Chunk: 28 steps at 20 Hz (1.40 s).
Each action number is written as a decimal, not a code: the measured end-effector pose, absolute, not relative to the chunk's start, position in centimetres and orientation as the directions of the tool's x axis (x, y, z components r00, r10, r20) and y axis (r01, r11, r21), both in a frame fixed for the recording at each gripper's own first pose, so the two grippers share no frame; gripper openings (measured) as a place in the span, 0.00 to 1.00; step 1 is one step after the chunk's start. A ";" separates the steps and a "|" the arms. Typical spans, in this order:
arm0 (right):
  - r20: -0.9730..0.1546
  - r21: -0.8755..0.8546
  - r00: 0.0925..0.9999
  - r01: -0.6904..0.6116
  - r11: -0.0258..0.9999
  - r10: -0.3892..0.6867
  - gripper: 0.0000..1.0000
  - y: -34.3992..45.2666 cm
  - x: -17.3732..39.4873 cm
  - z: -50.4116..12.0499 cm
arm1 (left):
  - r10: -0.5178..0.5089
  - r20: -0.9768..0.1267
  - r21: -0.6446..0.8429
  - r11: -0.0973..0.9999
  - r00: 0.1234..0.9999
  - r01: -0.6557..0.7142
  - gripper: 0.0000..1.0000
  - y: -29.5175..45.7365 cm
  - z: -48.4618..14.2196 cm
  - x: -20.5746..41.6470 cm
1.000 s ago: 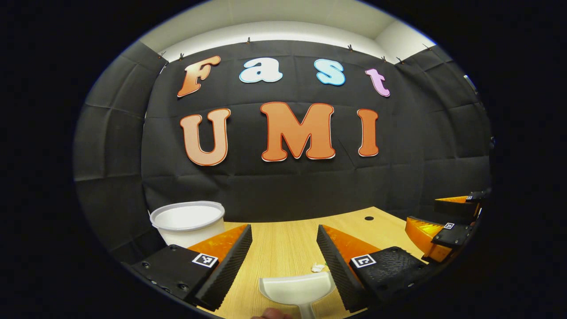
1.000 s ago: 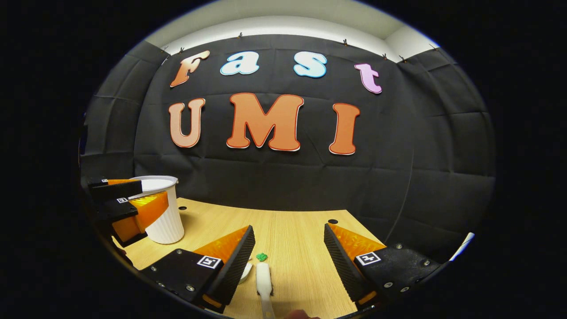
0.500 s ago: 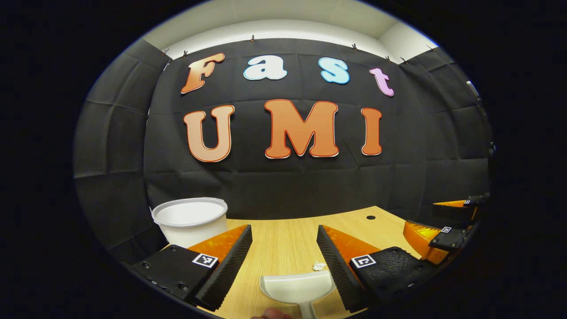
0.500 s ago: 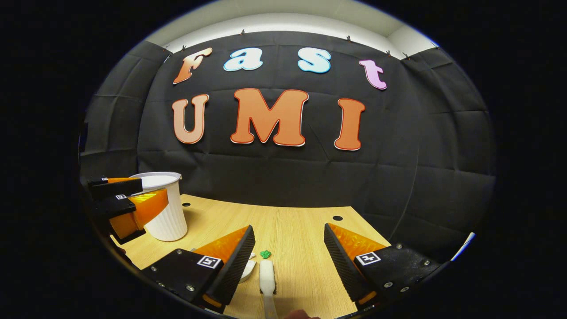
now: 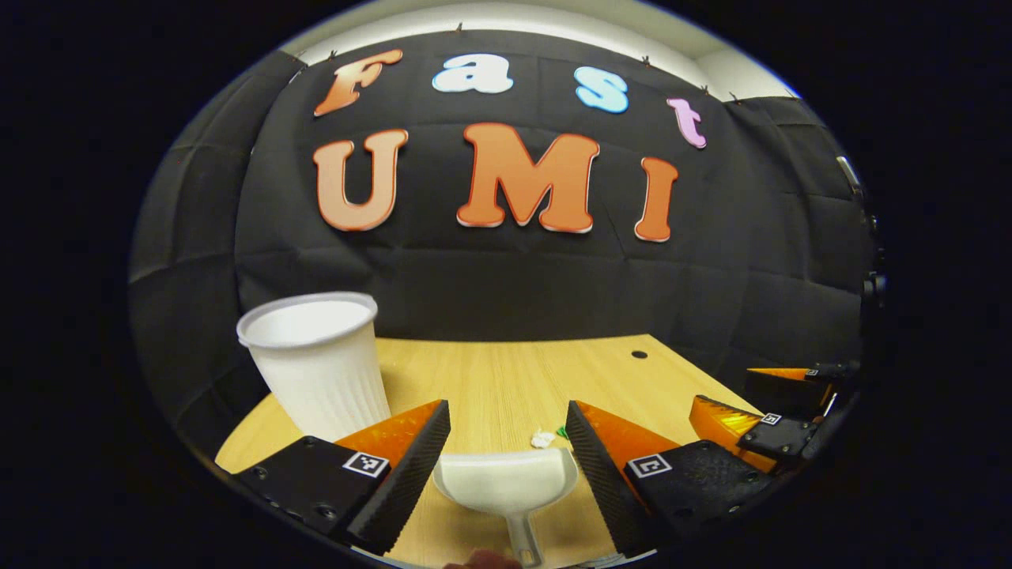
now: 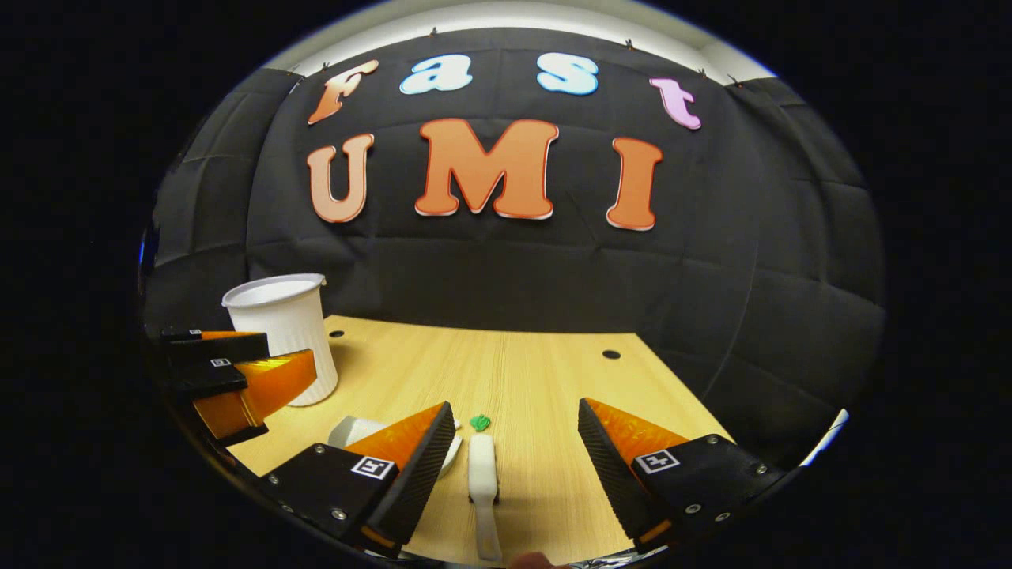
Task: Pick up the small broom and dustpan from the desktop, sweep the trash into the dustpan with the broom, and then empty the trash into the garbage bin.
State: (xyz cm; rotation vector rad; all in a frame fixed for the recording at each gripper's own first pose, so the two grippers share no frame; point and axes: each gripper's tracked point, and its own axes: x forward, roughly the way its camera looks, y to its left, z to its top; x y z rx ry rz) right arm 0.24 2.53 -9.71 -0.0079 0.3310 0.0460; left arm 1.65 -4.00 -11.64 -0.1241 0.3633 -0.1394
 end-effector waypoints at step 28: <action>-0.924 -0.024 0.380 -0.167 0.986 0.042 0.94 5.9 1.6 -30.8 | -0.245 -0.969 -0.245 0.969 0.029 0.000 0.79 -7.6 -28.9 -4.9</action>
